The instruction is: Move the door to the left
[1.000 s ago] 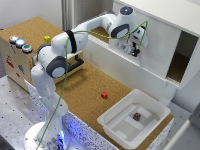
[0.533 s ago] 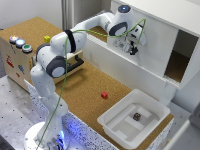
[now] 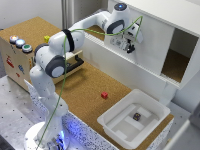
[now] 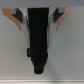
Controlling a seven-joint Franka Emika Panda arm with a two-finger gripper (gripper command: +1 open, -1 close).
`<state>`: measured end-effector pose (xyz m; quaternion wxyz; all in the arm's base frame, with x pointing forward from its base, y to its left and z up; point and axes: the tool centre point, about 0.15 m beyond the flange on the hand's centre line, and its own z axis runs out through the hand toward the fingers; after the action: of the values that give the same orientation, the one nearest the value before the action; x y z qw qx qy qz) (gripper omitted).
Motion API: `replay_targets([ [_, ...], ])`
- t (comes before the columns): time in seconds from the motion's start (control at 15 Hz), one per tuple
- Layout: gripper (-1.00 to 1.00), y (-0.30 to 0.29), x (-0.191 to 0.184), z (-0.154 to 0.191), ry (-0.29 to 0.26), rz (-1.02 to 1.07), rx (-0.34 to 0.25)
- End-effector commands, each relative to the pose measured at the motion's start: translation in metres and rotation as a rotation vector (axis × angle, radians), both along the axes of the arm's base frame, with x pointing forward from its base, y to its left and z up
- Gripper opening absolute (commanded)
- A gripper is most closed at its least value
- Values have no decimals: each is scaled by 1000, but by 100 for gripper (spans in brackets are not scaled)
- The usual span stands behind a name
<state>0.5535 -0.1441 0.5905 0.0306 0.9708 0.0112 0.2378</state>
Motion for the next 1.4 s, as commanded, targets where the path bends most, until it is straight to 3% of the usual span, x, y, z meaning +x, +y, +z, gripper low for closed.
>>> replay_targets([
  [0.0,-100,47,41,-10,-16,-24,-95],
  [1.33,-100,143,60,-9,-37,116,-94],
])
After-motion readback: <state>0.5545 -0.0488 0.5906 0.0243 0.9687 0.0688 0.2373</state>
